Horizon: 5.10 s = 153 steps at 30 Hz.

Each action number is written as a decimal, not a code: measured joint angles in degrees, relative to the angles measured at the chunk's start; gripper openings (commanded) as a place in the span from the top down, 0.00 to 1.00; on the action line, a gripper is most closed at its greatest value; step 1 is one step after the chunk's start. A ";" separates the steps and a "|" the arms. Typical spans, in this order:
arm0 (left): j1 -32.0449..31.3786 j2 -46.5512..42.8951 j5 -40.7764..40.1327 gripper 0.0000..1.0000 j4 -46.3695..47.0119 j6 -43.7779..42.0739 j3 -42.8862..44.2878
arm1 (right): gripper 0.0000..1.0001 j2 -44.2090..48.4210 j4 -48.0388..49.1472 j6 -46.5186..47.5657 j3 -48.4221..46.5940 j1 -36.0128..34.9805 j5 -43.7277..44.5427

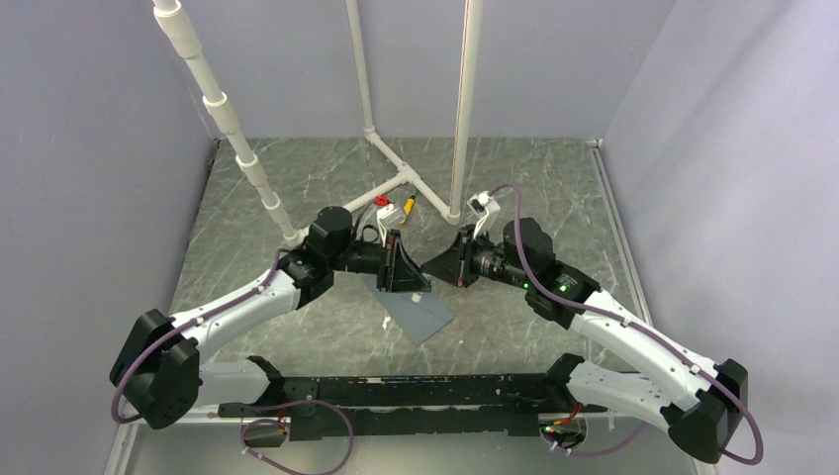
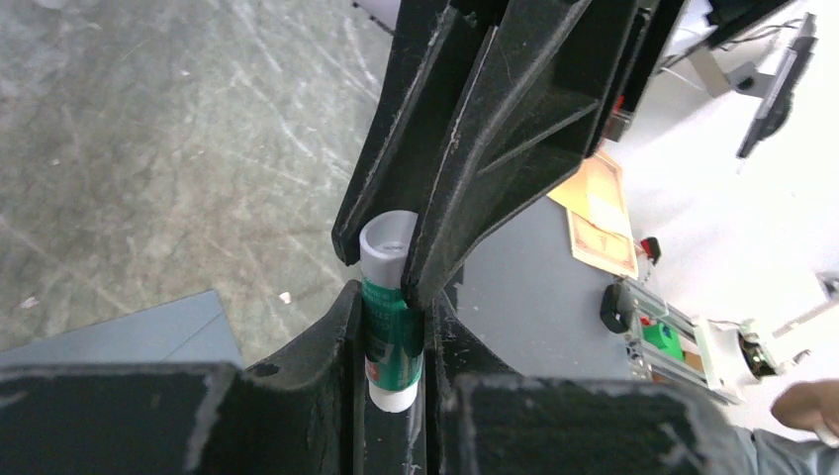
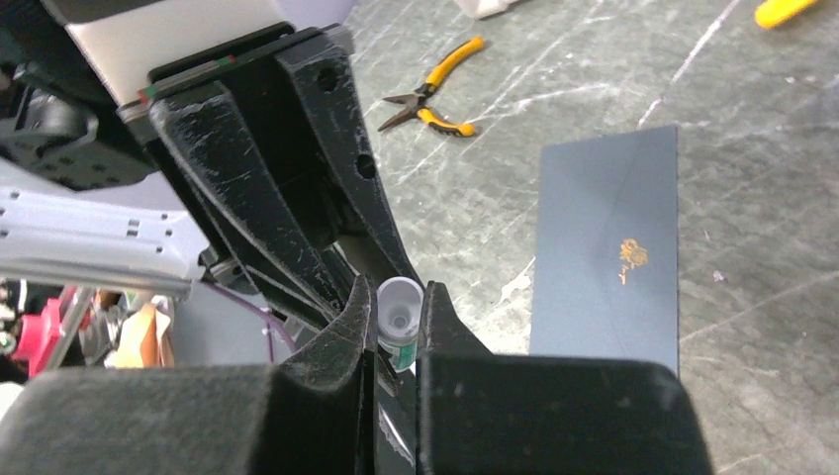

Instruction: Place the letter into the envelope and seal it

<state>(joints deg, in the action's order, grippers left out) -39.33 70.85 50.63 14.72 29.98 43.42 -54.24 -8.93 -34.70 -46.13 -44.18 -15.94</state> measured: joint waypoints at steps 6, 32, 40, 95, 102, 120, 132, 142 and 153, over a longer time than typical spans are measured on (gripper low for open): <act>-0.20 -2.16 8.04 0.97 5.90 3.67 -0.13 | 1.00 4.17 3.54 8.79 0.04 0.31 -11.76; -0.61 -9.68 -14.49 0.98 -4.31 -4.17 -0.15 | 0.42 -2.12 3.43 -7.19 -4.31 -4.33 16.90; -0.61 -9.49 -18.14 0.98 -7.08 -5.18 -0.11 | 0.76 -8.55 1.86 -8.52 -8.04 -5.60 19.21; -1.55 -11.91 -6.58 0.98 -5.73 -6.82 4.50 | 0.30 -0.85 3.96 6.84 -9.49 -4.39 1.25; -1.51 -11.76 -15.74 0.98 -8.52 -6.82 4.50 | 0.66 -3.74 3.91 0.44 -8.96 -4.90 10.05; -1.18 -8.00 -2.84 0.98 -11.63 -4.63 9.33 | 1.00 0.66 6.08 14.93 -7.37 -2.84 -7.85; -1.64 -6.27 -4.68 0.98 -7.13 0.63 10.60 | 0.22 10.29 4.44 15.63 -6.43 -5.01 2.69; -1.60 -9.01 -27.47 0.98 -3.65 9.97 6.40 | 0.25 8.94 1.14 11.10 -0.28 -5.42 17.86; -1.60 -6.86 -32.28 0.97 -3.85 17.79 6.40 | 0.33 -0.02 -0.07 11.13 -1.44 -10.23 21.84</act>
<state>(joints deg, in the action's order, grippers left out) -40.93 63.99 18.35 10.87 47.77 49.82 -54.26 -8.99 -23.57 -47.57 -54.41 5.89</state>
